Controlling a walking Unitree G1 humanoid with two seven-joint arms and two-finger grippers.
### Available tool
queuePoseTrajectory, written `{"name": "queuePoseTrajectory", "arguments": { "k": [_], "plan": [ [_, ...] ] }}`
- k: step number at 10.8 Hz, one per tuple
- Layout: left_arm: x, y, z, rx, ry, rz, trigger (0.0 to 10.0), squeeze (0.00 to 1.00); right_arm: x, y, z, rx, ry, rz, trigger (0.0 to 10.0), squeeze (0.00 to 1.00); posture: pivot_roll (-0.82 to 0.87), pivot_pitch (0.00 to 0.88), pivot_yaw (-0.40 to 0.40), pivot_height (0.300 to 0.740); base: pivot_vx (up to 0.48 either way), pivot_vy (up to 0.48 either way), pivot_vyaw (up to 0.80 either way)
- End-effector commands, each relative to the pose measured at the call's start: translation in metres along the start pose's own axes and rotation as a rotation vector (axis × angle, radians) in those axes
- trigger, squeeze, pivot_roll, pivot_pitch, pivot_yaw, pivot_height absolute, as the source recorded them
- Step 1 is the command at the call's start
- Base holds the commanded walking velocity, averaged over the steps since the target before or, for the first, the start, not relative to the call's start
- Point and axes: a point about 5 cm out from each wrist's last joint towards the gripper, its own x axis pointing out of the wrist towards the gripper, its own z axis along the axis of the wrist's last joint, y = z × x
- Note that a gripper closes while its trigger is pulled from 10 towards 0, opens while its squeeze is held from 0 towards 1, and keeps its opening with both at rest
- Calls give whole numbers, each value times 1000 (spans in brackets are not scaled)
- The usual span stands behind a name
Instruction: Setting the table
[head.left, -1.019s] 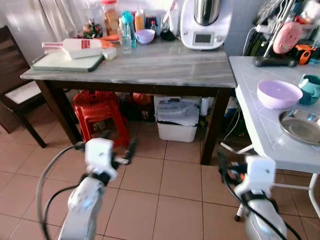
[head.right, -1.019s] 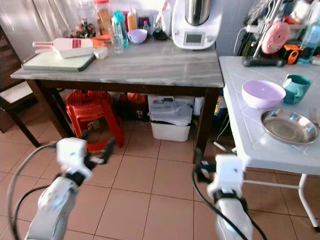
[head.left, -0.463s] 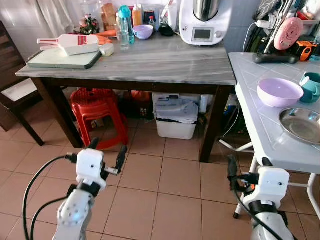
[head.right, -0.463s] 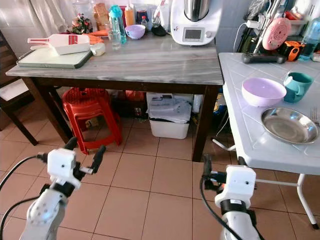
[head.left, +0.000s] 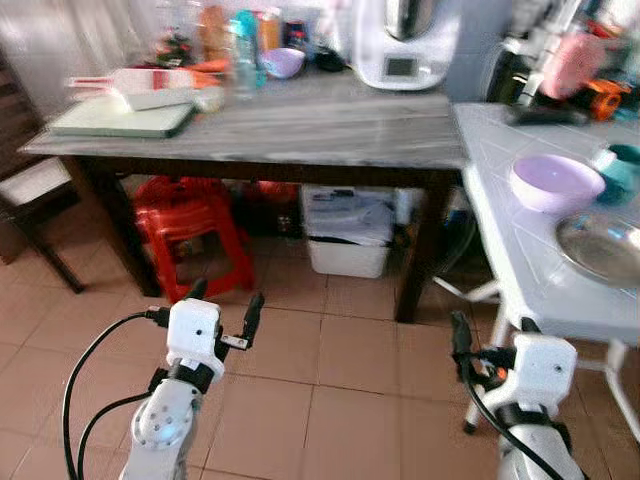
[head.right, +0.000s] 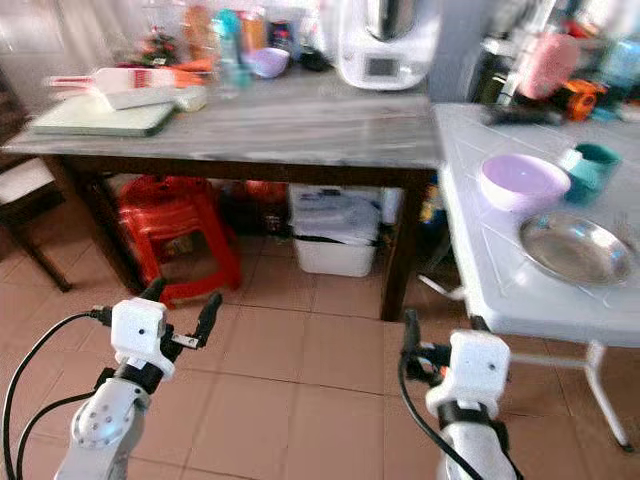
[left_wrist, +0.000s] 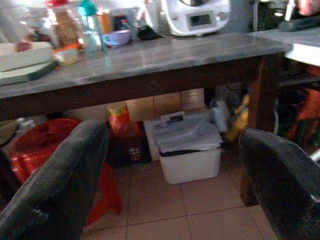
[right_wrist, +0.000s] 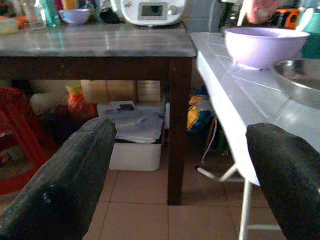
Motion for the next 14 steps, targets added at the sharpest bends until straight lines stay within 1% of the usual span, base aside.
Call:
{"name": "queuePoseTrajectory", "arguments": {
  "k": [1, 3, 5, 9, 12, 13, 14],
  "plan": [
    [2, 2, -1, 5, 16, 5, 10000, 0, 0, -1, -1, 6, 11, 4, 10000, 0, 16, 0, 33, 740, 0, 0, -800],
    [6, 7, -2, -12, 36, 10, 10000, 0, 4, 0, -2, 18, 14, 10, 10000, 0, 21, 0, 33, 740, 0, 0, -631],
    [12, 5, 4, -12, 21, 6, 10000, 0, 7, 3, 0, 28, 11, 27, 10000, 0, 19, 0, 39, 740, 0, 0, 0],
    [16, 6, 3, -8, 29, 1, 10000, 0, 10, 3, -1, 48, 19, 15, 10000, 0, 14, 0, 46, 740, 0, 0, 0],
    [19, 6, 4, -10, 30, 2, 10000, 0, 12, 2, -3, 83, 36, 3, 10000, 0, 14, 0, 48, 740, 0, -316, 0],
    [19, 5, 4, -10, 31, 0, 10000, 0, 13, 2, -3, 82, 35, 8, 10000, 0, 13, 0, 49, 740, 0, -319, 0],
    [20, 5, 4, -11, 32, 2, 10000, 0, 14, 0, -3, 46, 41, -23, 10000, 0, 12, 0, 49, 740, 0, -319, 0]
  ]
}}
